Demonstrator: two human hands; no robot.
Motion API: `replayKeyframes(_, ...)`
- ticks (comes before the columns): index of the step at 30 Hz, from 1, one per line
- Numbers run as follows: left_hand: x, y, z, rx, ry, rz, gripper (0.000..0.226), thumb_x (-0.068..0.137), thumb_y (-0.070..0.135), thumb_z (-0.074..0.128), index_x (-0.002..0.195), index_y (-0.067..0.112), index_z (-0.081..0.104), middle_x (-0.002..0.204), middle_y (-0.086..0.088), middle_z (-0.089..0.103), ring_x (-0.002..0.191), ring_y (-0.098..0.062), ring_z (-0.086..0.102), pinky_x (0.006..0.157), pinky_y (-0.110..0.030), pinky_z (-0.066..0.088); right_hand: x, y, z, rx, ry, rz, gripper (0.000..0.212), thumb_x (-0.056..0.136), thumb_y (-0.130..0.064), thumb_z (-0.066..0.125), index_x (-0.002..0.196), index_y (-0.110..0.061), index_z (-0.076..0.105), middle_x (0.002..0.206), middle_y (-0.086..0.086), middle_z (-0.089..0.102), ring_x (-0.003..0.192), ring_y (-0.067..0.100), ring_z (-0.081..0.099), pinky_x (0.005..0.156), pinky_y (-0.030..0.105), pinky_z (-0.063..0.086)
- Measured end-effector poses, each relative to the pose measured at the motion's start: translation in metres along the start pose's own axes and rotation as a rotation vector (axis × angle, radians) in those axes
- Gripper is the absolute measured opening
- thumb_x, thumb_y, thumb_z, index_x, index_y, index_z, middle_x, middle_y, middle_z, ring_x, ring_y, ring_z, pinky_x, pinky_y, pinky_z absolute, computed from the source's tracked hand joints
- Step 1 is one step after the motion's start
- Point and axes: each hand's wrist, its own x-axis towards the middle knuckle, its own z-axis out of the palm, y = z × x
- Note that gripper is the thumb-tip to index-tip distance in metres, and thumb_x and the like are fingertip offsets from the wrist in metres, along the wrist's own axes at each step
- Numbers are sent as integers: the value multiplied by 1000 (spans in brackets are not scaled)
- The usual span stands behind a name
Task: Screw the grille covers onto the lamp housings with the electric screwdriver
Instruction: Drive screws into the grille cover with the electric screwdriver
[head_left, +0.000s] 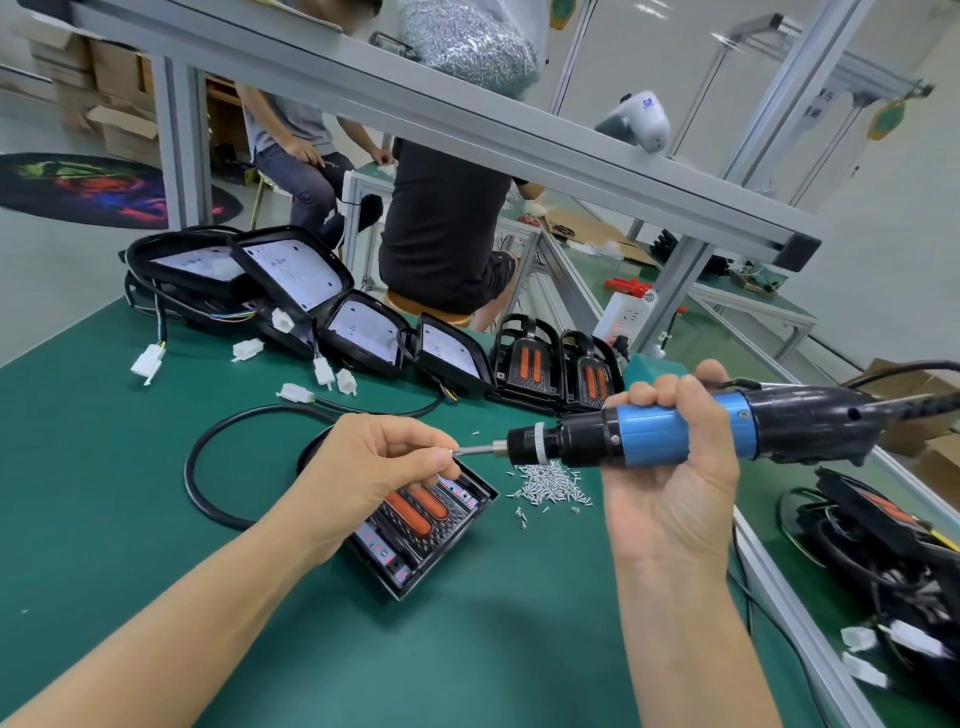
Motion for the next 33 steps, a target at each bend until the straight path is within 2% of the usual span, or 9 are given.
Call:
replayKeyframes(8, 6, -4, 5, 221, -46, 15, 15, 88, 0, 62, 80, 10, 69, 67, -1, 69, 62, -14, 61, 63, -18, 51, 2, 5, -8, -33, 51, -16, 32, 65, -6, 68, 90, -24, 58, 67, -6, 54, 61, 9, 56, 71, 24, 51)
replayKeyframes(13, 9, -16, 4, 372, -10, 5, 17, 92, 4, 56, 79, 12, 64, 70, -5, 60, 61, -23, 69, 54, -36, 57, 2, 11, -19, -164, 99, -36, 30, 81, 2, 60, 94, -24, 57, 68, -6, 54, 62, 10, 56, 68, 23, 51)
replayKeyframes(15, 10, -22, 3, 423, 21, 9, 18, 93, 8, 55, 79, 14, 63, 69, 0, 60, 61, -22, 70, 53, -40, 58, 2, 14, -21, -232, 100, -60, 31, 77, 1, 62, 95, -23, 55, 67, -6, 55, 61, 10, 56, 64, 22, 51)
replayKeyframes(19, 10, -33, 6, 634, 57, 79, 17, 94, 15, 54, 80, 21, 62, 78, 4, 61, 57, -12, 69, 54, -36, 57, 1, 20, -23, -358, 76, -99, 33, 72, -3, 64, 96, -23, 55, 64, -7, 55, 66, 14, 53, 66, 23, 48)
replayKeyframes(21, 10, -36, 9, 700, 83, 112, 16, 94, 18, 54, 80, 24, 61, 80, 5, 57, 55, -10, 68, 58, -33, 56, 0, 23, -24, -396, 60, -105, 32, 71, -2, 65, 89, -29, 62, 69, -5, 54, 69, 17, 51, 69, 24, 46)
replayKeyframes(24, 10, -37, 12, 830, 118, 185, 14, 94, 21, 53, 84, 21, 62, 81, 10, 53, 69, -11, 65, 67, -38, 53, 0, 27, -24, -454, 21, -101, 32, 71, -3, 65, 72, -35, 69, 80, 6, 50, 73, 19, 50, 71, 23, 45)
replayKeyframes(28, 11, -36, 16, 908, 133, 239, 16, 95, 23, 52, 88, 17, 64, 85, 8, 54, 83, -14, 59, 72, -38, 50, 1, 30, -24, -462, 20, -102, 30, 72, -2, 64, 76, -32, 67, 82, 11, 49, 67, 16, 53, 71, 24, 46)
replayKeyframes(31, 12, -37, 16, 955, 141, 249, 16, 95, 23, 52, 89, 16, 65, 87, 7, 56, 91, -14, 55, 76, -36, 47, 2, 32, -25, -446, 35, -102, 26, 73, -1, 64, 87, -22, 59, 70, 2, 55, 65, 13, 55, 68, 21, 48)
replayKeyframes(33, 12, -37, 16, 965, 142, 248, 16, 95, 23, 52, 89, 16, 65, 87, 7, 56, 92, -13, 54, 76, -36, 46, 2, 32, -25, -436, 42, -94, 24, 71, -1, 65, 82, -22, 59, 66, -5, 56, 64, 13, 56, 65, 20, 49)
